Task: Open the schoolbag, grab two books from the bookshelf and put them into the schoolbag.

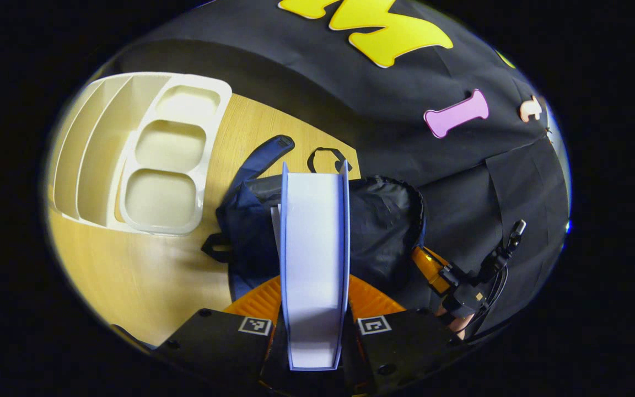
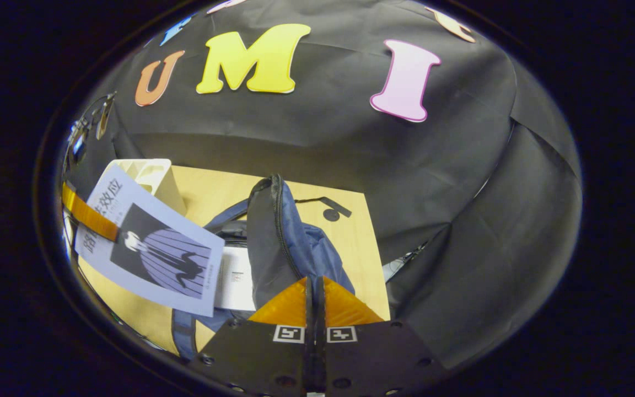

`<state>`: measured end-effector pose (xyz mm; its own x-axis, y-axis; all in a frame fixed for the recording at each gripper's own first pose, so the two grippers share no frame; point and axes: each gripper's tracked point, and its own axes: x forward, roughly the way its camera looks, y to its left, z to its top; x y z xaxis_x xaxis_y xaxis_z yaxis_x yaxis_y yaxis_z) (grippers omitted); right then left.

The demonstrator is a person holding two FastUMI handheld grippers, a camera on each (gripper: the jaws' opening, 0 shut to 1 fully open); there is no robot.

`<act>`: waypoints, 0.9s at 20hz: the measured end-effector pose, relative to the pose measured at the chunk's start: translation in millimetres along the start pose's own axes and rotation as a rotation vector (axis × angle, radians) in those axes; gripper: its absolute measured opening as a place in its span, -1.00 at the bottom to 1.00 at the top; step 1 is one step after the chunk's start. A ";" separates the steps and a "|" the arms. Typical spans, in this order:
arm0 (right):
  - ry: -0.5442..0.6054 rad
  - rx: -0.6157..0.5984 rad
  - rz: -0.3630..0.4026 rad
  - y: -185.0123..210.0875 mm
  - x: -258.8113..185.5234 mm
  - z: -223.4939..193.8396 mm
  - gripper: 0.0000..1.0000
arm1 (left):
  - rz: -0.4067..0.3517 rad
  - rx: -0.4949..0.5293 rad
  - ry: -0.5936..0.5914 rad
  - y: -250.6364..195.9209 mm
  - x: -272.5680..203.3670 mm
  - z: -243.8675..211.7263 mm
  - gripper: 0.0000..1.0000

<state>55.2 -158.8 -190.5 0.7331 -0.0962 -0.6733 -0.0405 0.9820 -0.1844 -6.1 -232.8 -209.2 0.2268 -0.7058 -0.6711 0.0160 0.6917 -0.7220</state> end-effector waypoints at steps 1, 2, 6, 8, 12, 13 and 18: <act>-0.001 -0.001 0.001 -0.8 -0.2 -0.1 -1.00 | -0.008 -0.025 0.001 0.2 8.6 -1.3 -0.14; -0.001 -0.004 0.002 -2.4 -0.2 0.6 -1.00 | -0.014 -0.047 0.000 0.0 17.3 -3.3 -0.14; -0.001 0.003 0.007 -7.6 0.2 2.7 -1.00 | -0.047 -0.105 -0.029 0.8 47.5 -2.1 -0.06; -0.020 0.017 0.003 -10.6 -3.9 6.4 -1.00 | -0.076 -0.146 -0.048 -0.3 63.0 -0.3 -0.14; -0.038 -0.029 -0.045 -28.8 -8.3 10.3 -1.00 | -0.107 -0.182 -0.072 3.8 83.6 -0.6 -0.14; -0.024 -0.009 -0.033 -28.0 -5.1 7.0 -1.00 | -0.120 -0.191 -0.079 2.5 87.9 -1.4 -0.14; 0.032 0.018 0.007 -23.0 4.3 -11.9 -1.00 | -0.177 -0.221 -0.100 -4.5 111.0 -0.7 -0.15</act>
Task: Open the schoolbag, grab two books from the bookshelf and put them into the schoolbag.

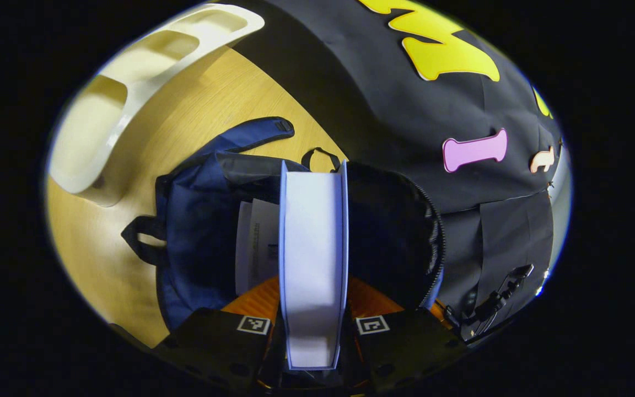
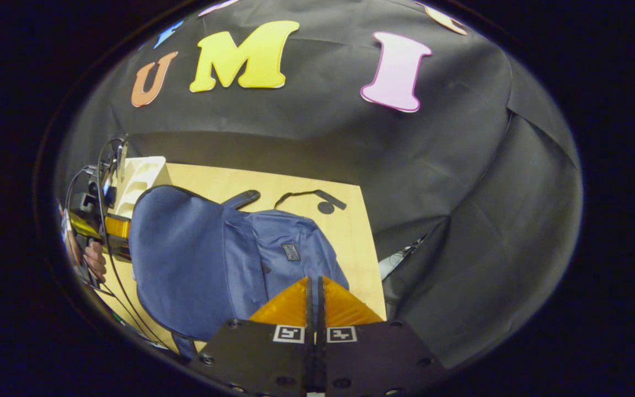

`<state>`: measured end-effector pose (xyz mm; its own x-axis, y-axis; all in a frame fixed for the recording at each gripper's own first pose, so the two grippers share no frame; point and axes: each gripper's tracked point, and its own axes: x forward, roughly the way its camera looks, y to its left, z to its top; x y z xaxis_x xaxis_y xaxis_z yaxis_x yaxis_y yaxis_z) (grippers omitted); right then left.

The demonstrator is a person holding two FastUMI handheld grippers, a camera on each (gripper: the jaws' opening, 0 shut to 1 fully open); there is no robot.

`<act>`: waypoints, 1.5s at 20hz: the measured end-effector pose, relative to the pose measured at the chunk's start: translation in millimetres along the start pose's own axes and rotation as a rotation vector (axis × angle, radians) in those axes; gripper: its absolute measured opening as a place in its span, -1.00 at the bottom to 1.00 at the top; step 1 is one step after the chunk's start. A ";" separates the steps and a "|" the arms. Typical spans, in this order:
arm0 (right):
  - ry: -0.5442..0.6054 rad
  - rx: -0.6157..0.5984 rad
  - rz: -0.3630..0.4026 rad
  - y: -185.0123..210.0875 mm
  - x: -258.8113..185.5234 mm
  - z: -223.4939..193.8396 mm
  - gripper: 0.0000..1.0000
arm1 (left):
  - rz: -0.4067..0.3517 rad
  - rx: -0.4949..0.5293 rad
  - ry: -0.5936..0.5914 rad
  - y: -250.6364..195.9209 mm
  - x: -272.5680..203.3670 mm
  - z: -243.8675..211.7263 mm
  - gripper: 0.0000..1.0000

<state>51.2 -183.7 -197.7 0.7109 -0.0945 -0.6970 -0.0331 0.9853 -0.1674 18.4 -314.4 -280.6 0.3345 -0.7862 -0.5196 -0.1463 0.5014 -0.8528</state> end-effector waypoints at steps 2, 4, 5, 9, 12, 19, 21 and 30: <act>-0.002 0.004 -0.001 -2.7 -0.5 1.6 -0.94 | -0.028 -0.017 0.001 -1.4 10.7 -3.5 -0.22; -0.003 0.006 -0.002 -4.8 -1.3 2.5 -0.94 | -0.045 -0.023 0.003 -5.6 22.9 -4.9 -0.15; -0.001 0.003 -0.003 -5.1 -1.4 2.0 -0.94 | -0.052 -0.021 0.004 -8.0 28.7 -5.8 -0.15; 0.016 0.001 -0.005 -9.2 -1.0 -5.0 -1.00 | -0.083 -0.029 0.011 -12.0 43.8 -6.0 -0.15; 0.024 0.000 -0.014 -11.1 1.7 -6.5 -1.00 | -0.119 -0.047 0.024 -15.3 58.5 -8.2 -0.15; 0.030 -0.001 -0.022 -12.8 2.7 -7.2 -1.00 | -0.191 -0.096 0.042 -9.1 85.6 -9.7 -0.14; 0.032 0.000 -0.023 -12.4 2.0 -6.9 -1.00 | -0.207 -0.104 0.050 -6.8 89.9 -9.4 -0.12; 0.028 0.012 -0.039 -10.4 6.4 -5.5 -0.92 | -0.120 -0.109 0.074 15.5 97.3 -8.4 0.22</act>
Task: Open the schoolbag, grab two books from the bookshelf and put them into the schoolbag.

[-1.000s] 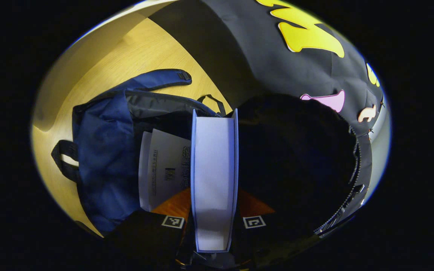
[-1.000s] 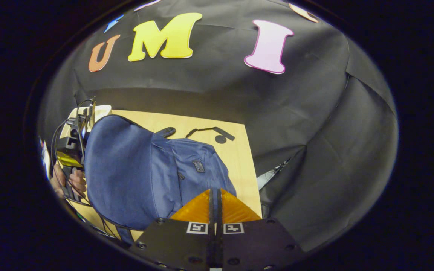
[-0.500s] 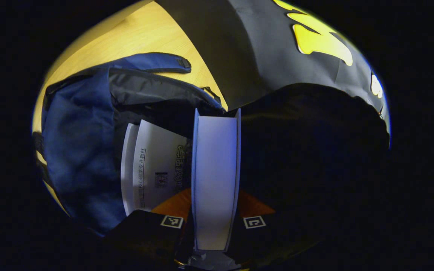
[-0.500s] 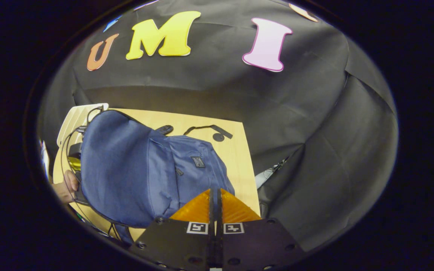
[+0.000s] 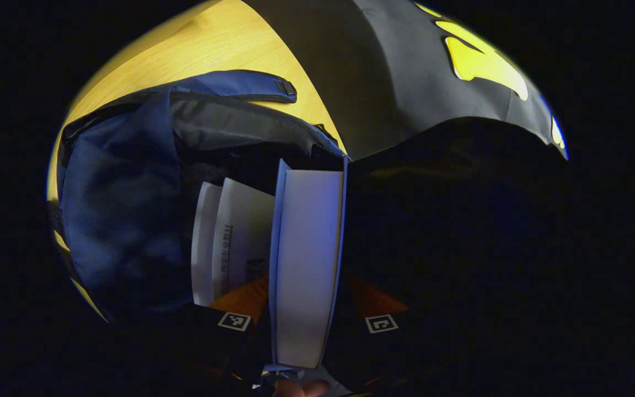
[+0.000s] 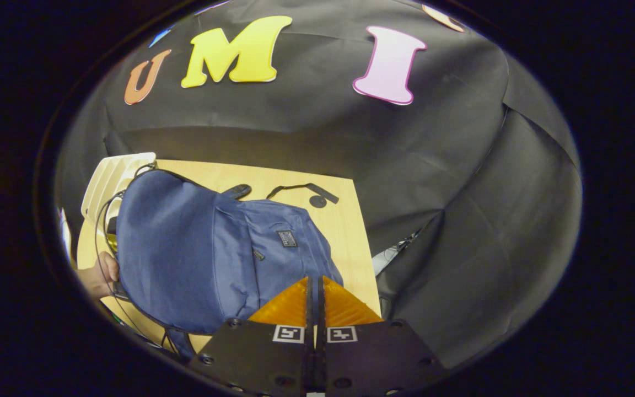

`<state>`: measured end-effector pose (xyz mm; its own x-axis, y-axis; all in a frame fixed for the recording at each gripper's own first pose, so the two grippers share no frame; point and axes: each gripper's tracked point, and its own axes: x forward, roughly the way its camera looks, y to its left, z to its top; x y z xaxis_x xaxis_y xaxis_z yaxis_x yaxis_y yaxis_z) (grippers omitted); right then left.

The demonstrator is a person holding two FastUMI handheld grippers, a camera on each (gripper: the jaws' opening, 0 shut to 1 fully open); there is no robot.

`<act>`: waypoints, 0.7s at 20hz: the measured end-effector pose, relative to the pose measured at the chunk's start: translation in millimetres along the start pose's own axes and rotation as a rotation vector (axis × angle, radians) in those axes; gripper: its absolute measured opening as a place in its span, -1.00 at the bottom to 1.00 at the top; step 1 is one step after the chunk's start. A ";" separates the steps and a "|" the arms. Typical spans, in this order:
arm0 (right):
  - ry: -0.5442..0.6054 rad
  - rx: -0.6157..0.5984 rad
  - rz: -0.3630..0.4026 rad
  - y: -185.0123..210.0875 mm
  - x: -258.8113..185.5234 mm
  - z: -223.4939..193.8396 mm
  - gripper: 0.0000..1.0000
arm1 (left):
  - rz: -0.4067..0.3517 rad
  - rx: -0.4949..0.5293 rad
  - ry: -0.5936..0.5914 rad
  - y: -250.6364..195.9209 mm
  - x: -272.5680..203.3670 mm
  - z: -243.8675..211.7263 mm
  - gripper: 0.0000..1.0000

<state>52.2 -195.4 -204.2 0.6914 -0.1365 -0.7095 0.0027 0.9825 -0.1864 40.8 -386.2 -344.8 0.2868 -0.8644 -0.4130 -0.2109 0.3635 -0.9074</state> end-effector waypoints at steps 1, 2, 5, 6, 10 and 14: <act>0.005 0.002 -0.001 1.6 -0.5 -0.7 -0.98 | 0.021 -0.006 0.005 4.6 0.2 0.5 0.24; 0.005 0.003 0.004 4.3 -1.7 0.6 -0.99 | 0.045 -0.013 0.012 10.2 0.2 -0.4 0.56; 0.011 0.007 0.017 12.3 0.6 -1.3 -0.88 | 0.104 -0.009 0.010 20.4 -5.8 2.4 0.51; 0.010 0.010 0.025 15.7 -0.2 -1.2 -0.88 | 0.122 -0.008 0.001 20.6 -8.3 3.2 0.53; 0.003 0.015 0.051 27.2 -2.1 0.0 -0.88 | 0.242 -0.005 0.012 34.5 -24.0 5.7 0.54; -0.013 0.015 0.061 35.7 -7.8 3.4 -0.88 | 0.280 0.032 0.002 32.1 -45.3 11.4 0.56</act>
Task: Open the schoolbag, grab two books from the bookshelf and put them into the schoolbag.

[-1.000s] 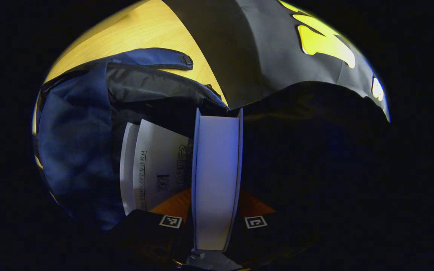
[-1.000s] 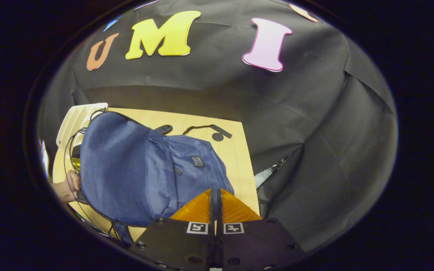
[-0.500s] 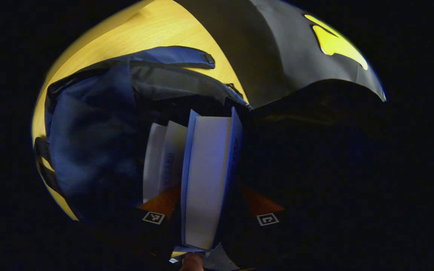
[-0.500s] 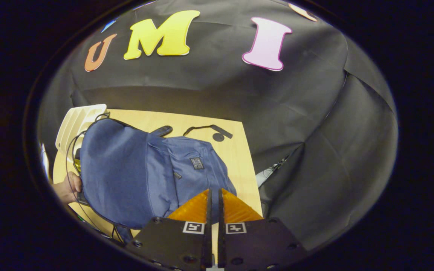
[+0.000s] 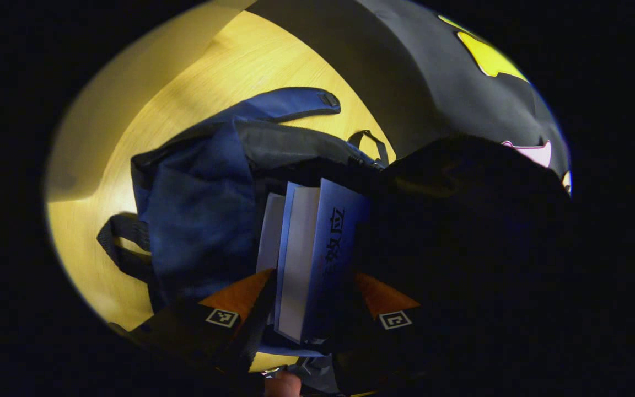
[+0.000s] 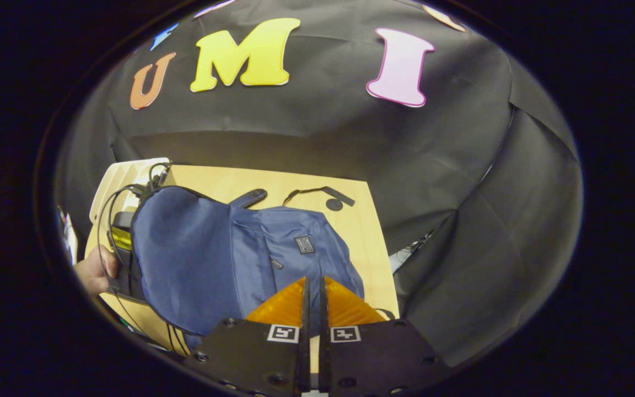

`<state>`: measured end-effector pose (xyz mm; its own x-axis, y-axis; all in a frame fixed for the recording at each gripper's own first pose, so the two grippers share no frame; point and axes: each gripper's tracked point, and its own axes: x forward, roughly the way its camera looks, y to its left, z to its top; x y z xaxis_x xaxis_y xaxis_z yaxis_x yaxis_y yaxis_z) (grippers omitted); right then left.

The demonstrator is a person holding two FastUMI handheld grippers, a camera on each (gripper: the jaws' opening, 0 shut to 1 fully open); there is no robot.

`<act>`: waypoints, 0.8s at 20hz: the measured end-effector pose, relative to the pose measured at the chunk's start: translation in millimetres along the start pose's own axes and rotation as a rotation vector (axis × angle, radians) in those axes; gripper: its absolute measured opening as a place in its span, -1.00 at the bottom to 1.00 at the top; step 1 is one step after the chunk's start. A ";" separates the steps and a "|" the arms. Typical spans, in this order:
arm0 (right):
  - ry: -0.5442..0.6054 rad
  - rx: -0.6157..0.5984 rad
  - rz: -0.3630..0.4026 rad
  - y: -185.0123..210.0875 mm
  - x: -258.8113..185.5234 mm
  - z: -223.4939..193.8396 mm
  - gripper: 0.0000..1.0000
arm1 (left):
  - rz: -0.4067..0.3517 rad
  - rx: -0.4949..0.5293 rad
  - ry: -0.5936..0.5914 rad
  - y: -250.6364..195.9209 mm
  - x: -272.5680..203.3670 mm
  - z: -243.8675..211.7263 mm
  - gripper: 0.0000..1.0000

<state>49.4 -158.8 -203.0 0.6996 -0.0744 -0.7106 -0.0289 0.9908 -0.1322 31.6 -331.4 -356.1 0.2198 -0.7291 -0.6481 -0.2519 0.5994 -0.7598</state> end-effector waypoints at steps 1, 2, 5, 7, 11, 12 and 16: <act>-0.001 -0.001 0.003 2.6 -1.7 -0.5 -0.88 | 0.009 0.012 -0.004 1.5 -7.4 0.6 0.55; -0.004 0.000 0.004 4.9 -3.5 -0.3 -0.88 | 0.018 0.029 -0.012 1.3 -15.0 1.2 0.55; -0.016 -0.004 0.004 13.0 -9.3 0.5 -0.42 | 0.097 0.119 -0.060 8.1 -41.1 11.5 0.55; -0.028 -0.004 0.008 18.9 -14.0 1.0 0.16 | 0.151 0.194 -0.090 11.2 -63.1 17.5 0.55; -0.064 -0.002 0.021 38.4 -25.8 3.7 0.48 | 0.227 0.299 -0.113 11.2 -115.2 15.3 0.55; -0.081 -0.001 0.023 44.2 -30.3 4.5 0.52 | 0.231 0.324 -0.129 7.8 -130.5 15.2 0.55; -0.166 0.024 0.051 78.4 -53.4 16.3 0.75 | 0.273 0.453 -0.245 -5.8 -209.7 19.0 0.54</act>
<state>21.4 -75.3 -164.1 0.8060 -0.0061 -0.5919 -0.0517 0.9954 -0.0807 4.9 -175.7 -216.8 0.4285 -0.4627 -0.7761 0.0862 0.8759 -0.4747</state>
